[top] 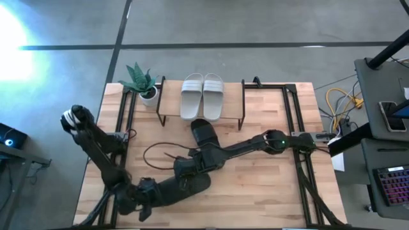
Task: Pick and place slides into the shelf
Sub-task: Put the left black slide under the shelf
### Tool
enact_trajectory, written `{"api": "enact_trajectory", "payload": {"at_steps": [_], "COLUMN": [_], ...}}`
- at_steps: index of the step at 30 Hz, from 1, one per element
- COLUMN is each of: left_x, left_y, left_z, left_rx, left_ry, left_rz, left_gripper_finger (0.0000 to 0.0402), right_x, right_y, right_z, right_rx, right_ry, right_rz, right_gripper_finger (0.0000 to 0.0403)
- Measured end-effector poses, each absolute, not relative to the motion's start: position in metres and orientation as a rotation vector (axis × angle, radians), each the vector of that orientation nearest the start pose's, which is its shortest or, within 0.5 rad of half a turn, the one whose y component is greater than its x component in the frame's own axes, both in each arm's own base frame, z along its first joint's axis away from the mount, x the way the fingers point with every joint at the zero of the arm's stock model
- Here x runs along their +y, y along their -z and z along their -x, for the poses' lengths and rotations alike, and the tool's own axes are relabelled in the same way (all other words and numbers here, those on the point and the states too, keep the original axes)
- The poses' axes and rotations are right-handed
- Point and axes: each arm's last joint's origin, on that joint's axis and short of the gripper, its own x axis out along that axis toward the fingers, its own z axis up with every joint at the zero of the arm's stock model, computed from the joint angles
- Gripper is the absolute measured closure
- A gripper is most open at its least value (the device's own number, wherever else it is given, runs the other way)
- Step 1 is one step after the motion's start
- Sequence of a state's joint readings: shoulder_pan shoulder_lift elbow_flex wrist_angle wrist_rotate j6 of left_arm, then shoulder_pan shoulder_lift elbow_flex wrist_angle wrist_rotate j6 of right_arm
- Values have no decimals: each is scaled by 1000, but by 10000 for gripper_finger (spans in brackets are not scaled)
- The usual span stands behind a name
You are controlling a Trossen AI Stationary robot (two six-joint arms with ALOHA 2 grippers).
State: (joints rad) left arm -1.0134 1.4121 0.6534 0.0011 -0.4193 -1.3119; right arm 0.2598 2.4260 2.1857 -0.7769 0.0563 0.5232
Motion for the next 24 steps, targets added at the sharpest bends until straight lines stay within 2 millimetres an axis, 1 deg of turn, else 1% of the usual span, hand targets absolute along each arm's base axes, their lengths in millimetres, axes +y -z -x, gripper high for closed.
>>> {"api": "enact_trajectory", "payload": {"at_steps": [3,6,11,15,18,21,24], "left_x": [-216,-209,-196,-182,-169,-155,-144], "left_y": [-162,-150,-144,-147,-152,-160,-169], "left_z": [-155,-157,-164,-167,-168,-171,-177], "left_rx": [889,931,911,834,785,729,670], "left_ry": [-28,-129,-198,-264,-324,-387,-412], "left_rz": [666,636,631,625,583,533,487], "left_gripper_finger": [402,402,402,402,402,402,402], "right_x": [132,133,145,161,171,178,183], "right_y": [-195,-195,-195,-195,-195,-196,-199], "right_z": [-506,-506,-502,-497,-494,-494,-496], "right_rx": [1020,1019,1039,1057,1058,1041,997], "right_ry": [80,76,19,-41,-64,-82,-104], "right_rz": [-318,-319,-329,-331,-324,-321,-330], "right_gripper_finger": [390,390,390,390,390,390,390]}}
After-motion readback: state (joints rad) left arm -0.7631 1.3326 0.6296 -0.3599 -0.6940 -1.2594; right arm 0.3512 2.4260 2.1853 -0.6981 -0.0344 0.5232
